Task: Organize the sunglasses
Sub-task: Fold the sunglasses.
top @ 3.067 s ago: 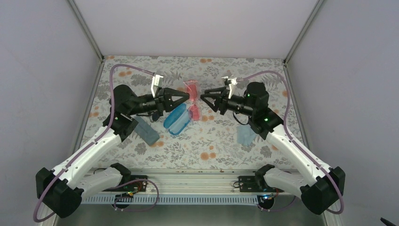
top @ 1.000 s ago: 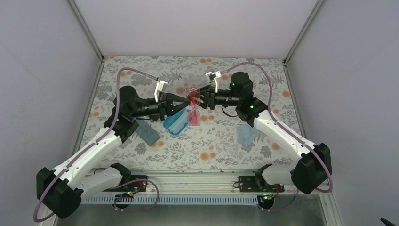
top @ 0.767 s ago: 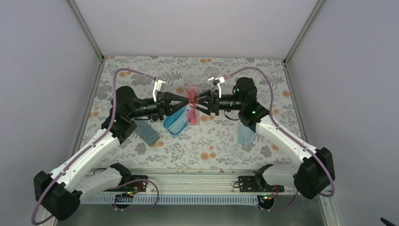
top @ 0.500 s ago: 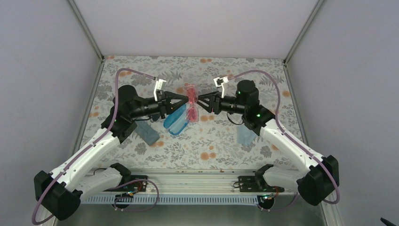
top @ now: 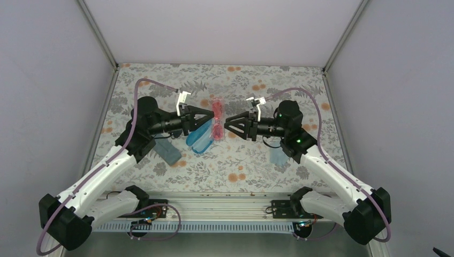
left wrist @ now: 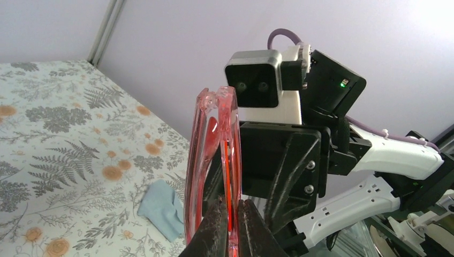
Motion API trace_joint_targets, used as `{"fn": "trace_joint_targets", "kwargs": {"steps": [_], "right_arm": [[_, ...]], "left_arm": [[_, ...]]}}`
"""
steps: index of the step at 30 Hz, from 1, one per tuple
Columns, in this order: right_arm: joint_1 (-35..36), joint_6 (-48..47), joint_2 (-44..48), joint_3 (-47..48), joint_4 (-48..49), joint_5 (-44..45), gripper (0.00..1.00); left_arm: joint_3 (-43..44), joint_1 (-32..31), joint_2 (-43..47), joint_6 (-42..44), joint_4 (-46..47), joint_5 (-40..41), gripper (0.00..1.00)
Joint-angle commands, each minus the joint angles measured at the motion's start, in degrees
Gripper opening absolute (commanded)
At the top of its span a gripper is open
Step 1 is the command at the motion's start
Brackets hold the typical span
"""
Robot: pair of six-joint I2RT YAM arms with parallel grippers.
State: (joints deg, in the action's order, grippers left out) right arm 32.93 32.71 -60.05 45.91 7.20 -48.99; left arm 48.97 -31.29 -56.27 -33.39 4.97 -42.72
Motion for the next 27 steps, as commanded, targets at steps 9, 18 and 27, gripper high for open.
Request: {"fn": "trace_joint_targets", "kwargs": {"steps": [9, 18, 27], "right_arm": [[0.4, 2.0, -2.6, 1.1, 6.0, -7.7, 0.36], [0.6, 2.4, -2.8, 1.0, 6.9, -9.2, 0.05], [0.6, 2.8, -1.9, -1.0, 1.9, 1.6, 0.04]], "left_arm": [[0.7, 0.2, -1.4, -0.4, 3.9, -4.3, 0.02], [0.4, 0.2, -2.0, -1.0, 4.1, -3.6, 0.02], [2.0, 0.2, -1.3, 2.3, -7.7, 7.6, 0.44]]}}
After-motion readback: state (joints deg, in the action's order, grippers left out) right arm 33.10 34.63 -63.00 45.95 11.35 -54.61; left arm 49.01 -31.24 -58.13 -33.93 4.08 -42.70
